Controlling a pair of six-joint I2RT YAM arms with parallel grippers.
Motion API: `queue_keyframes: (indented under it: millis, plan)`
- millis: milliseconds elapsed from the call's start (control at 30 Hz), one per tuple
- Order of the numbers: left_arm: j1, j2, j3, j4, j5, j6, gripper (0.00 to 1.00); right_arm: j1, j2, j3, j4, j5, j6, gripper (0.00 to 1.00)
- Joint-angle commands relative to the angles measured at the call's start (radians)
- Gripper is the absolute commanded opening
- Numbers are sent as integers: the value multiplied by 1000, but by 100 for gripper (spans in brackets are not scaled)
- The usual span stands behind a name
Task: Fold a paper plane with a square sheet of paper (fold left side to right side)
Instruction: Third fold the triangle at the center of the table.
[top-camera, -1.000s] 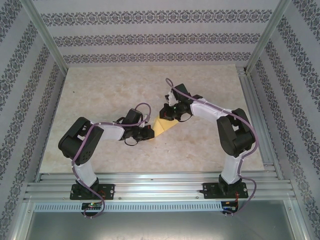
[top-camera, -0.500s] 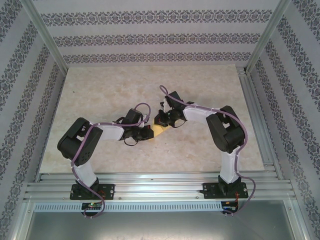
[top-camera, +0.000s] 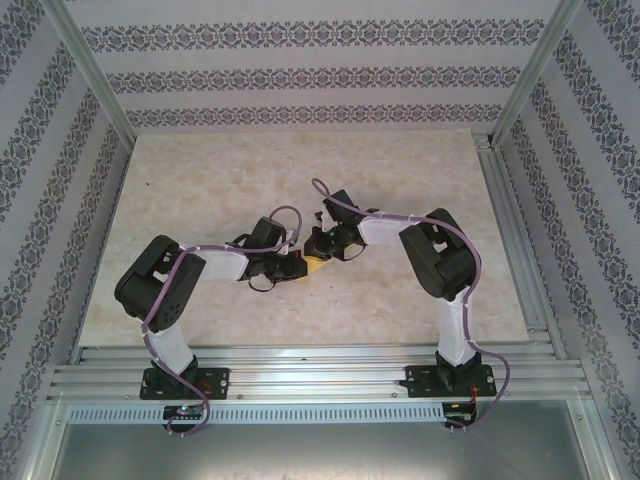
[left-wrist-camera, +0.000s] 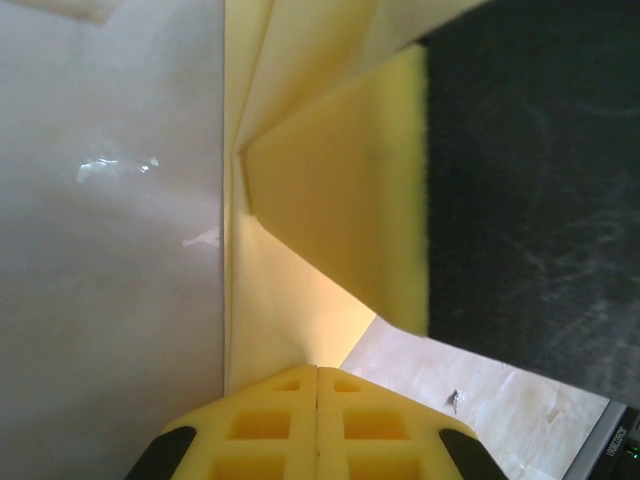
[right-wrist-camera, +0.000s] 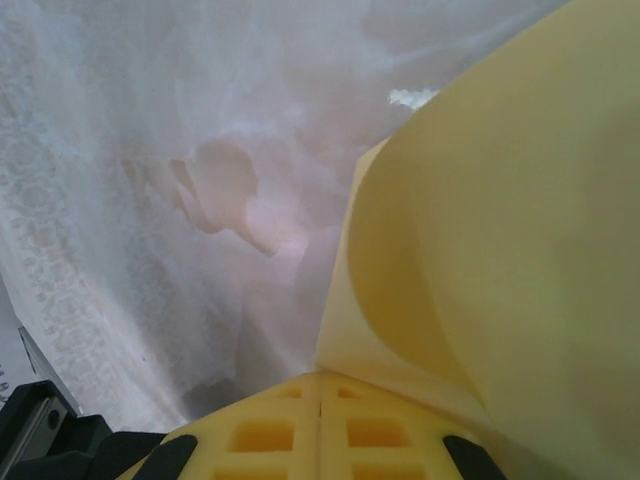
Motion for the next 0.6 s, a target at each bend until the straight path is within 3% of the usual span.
queue_keyframes:
  millis: [0,567]
  plan:
    - [-6,38,-21,-121,-86,25,3,-3,38,44,-16,30,-23,0]
    - [-10,33,-30,-124,-91,29,2,-110,122,152,-31,72,-76,2]
